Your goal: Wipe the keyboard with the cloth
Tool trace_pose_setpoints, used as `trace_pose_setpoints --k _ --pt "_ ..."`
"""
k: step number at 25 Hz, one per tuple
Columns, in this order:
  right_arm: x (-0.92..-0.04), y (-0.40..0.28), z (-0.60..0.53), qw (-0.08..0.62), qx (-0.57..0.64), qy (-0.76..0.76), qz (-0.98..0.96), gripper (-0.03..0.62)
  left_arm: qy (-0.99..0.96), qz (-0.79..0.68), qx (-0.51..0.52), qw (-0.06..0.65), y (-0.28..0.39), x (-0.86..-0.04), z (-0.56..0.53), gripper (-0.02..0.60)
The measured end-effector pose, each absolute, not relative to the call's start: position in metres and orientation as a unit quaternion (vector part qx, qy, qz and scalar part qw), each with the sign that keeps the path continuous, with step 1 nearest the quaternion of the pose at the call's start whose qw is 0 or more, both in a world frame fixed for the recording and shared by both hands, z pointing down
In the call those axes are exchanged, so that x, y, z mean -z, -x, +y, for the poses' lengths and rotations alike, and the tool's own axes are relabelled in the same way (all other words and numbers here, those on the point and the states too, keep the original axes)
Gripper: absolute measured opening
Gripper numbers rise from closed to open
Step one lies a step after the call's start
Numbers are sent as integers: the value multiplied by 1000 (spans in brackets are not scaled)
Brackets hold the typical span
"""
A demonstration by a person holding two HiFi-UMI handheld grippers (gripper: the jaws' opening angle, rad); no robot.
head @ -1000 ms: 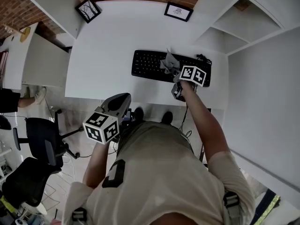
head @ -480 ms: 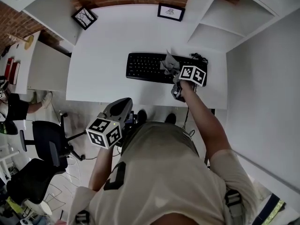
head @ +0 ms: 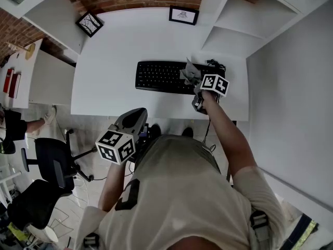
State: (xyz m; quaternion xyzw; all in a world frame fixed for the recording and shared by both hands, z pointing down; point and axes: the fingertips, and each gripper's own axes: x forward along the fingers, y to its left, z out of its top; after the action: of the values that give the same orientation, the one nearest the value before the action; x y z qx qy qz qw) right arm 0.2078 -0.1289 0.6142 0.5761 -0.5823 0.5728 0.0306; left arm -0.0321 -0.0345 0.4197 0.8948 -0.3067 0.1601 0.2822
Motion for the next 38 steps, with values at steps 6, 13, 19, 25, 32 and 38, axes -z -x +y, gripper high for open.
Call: trace_pose_setpoints --k 6,13,19,25,32,38 --pt "-616 -232 -116 28 -566 -594 -571 15 -899 -296 -161 281 26 -420 -36 5" --pt "-615 -264 -105 33 -549 -625 -555 15 -904 -280 -165 276 16 -419 -39 5" --pt "-615 -279 -97 44 -543 -631 -552 15 -908 -274 -166 270 9 -415 -43 5" --pt "-613 -289 -93 67 -527 -638 -558 15 -909 -275 -164 268 8 -413 -45 5" --pt "-612 -316 -80 79 -512 -661 -544 15 -908 -277 -163 270 9 -414 -45 5" --pt "-612 -335 -68 73 -503 -681 -526 15 -908 -278 -161 269 10 -412 -46 5"
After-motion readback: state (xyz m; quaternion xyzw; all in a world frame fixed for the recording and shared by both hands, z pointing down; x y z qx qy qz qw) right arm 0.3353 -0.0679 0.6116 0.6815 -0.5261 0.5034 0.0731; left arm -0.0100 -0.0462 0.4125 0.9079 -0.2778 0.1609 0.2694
